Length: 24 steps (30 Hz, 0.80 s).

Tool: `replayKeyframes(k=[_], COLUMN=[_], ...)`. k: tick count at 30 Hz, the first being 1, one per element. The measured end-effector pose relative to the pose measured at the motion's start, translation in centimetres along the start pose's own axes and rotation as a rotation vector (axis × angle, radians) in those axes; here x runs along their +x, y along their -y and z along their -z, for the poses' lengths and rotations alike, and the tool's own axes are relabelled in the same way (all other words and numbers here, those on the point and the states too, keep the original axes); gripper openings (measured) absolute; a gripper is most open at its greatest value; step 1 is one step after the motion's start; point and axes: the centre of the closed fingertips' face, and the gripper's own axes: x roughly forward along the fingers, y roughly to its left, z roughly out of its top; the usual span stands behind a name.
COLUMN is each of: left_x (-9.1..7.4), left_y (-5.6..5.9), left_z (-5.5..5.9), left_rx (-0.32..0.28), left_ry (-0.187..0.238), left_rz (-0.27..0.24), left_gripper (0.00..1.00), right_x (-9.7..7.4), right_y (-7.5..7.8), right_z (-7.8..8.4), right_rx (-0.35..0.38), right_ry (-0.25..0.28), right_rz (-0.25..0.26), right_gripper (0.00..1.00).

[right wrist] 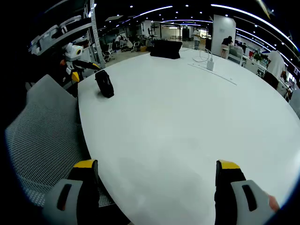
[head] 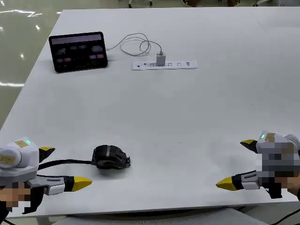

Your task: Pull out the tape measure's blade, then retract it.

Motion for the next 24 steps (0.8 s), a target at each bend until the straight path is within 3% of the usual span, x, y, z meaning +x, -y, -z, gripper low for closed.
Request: replayKeyframes(k=[16, 19, 24], left_x=[0.1, 0.0, 0.0], left_y=[0.1, 0.4, 0.4], left_z=[-0.4, -0.8, -1.3], left_rx=[0.012, 0.041, 0.057], left_ry=[0.006, 0.044, 0.07], left_rz=[0.005, 0.016, 0.02], left_gripper=[1.0, 1.0, 1.0], right_x=[0.0, 0.1, 0.2], right_y=[0.0, 0.1, 0.0], right_z=[0.2, 0.2, 0.2], right_rx=[0.01, 0.012, 0.01], right_ry=[0.005, 0.009, 0.009], right_rz=[-0.006, -0.009, -0.011], right_gripper=[0.99, 0.99, 0.99])
